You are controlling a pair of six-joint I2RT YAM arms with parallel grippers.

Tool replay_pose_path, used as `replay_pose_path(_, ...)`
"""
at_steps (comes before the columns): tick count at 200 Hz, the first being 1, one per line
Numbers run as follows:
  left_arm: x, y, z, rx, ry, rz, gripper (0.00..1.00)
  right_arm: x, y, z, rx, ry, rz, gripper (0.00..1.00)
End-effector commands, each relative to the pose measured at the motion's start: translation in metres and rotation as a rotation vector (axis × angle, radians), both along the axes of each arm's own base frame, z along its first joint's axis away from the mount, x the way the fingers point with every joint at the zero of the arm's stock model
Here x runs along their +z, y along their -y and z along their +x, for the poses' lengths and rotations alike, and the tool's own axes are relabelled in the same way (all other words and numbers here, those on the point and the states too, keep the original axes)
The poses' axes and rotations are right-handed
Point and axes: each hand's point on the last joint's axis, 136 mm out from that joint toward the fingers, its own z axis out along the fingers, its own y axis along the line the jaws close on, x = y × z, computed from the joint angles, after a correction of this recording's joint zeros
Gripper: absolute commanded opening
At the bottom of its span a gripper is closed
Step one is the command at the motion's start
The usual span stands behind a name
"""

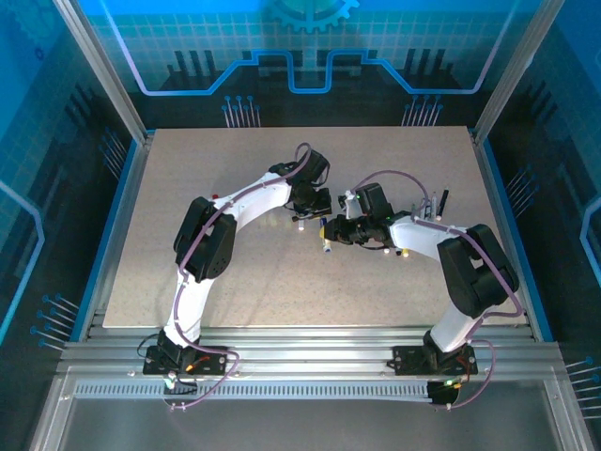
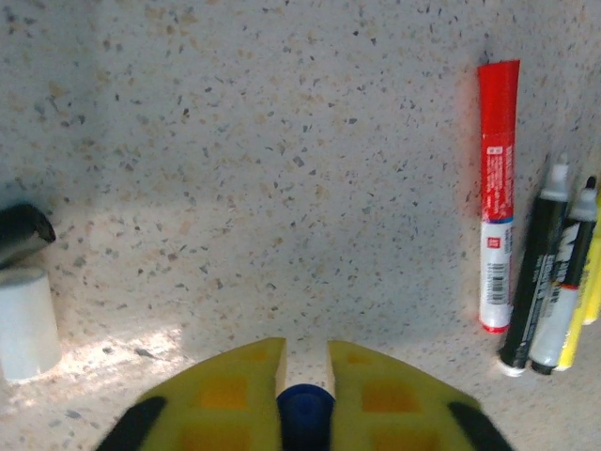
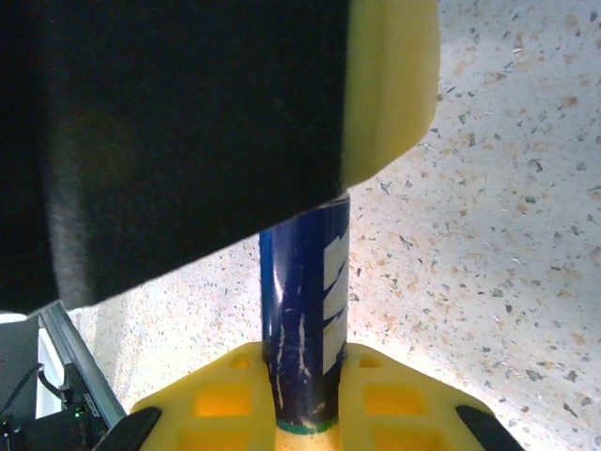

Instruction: Open the pen caps

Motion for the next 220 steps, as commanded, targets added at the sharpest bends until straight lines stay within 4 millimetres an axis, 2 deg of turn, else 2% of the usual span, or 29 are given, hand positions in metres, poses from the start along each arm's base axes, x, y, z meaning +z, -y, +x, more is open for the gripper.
replay_pose_path(1,0.001,0.005,-0.005,-0.014,-0.016,-0.018,0.0,0.013,-0.008,-0.004,0.028,0.028,0.039,0.0)
replay_pose_path(25,0.005,0.005,-0.005,-0.012,-0.006,-0.02,0.0,0.007,-0.007,-0.007,0.028,0.012,0.026,0.0)
replay_pose_path(46,0.01,0.005,-0.004,-0.004,0.008,-0.036,0.0,0.0,-0.006,-0.011,0.032,0.001,-0.004,0.25)
replay_pose_path(57,0.014,0.006,-0.004,0.0,0.014,-0.047,0.0,-0.003,-0.008,-0.013,0.041,0.001,-0.025,0.3)
replay_pose_path(91,0.023,0.012,-0.002,0.0,0.023,-0.086,0.0,-0.01,-0.011,-0.017,0.058,-0.003,-0.075,0.31)
replay_pose_path(142,0.036,0.013,0.0,-0.002,0.04,-0.107,0.0,-0.014,-0.016,-0.013,0.058,-0.006,-0.097,0.32)
replay_pose_path(177,0.035,0.012,0.0,-0.002,0.042,-0.099,0.0,-0.014,-0.013,-0.009,0.036,0.0,-0.113,0.09)
replay_pose_path(183,0.034,0.011,0.0,0.0,0.04,-0.097,0.0,-0.014,-0.013,-0.009,0.033,0.001,-0.115,0.07)
replay_pose_path(194,0.032,0.012,-0.001,-0.004,0.036,-0.097,0.0,-0.014,-0.012,-0.009,0.028,-0.003,-0.117,0.09)
replay_pose_path(207,0.031,0.012,-0.001,-0.003,0.033,-0.1,0.0,-0.016,-0.009,-0.007,0.017,-0.013,-0.122,0.2)
replay_pose_path(220,0.03,0.012,-0.002,-0.005,0.033,-0.1,0.0,-0.016,-0.008,-0.005,0.008,-0.013,-0.121,0.25)
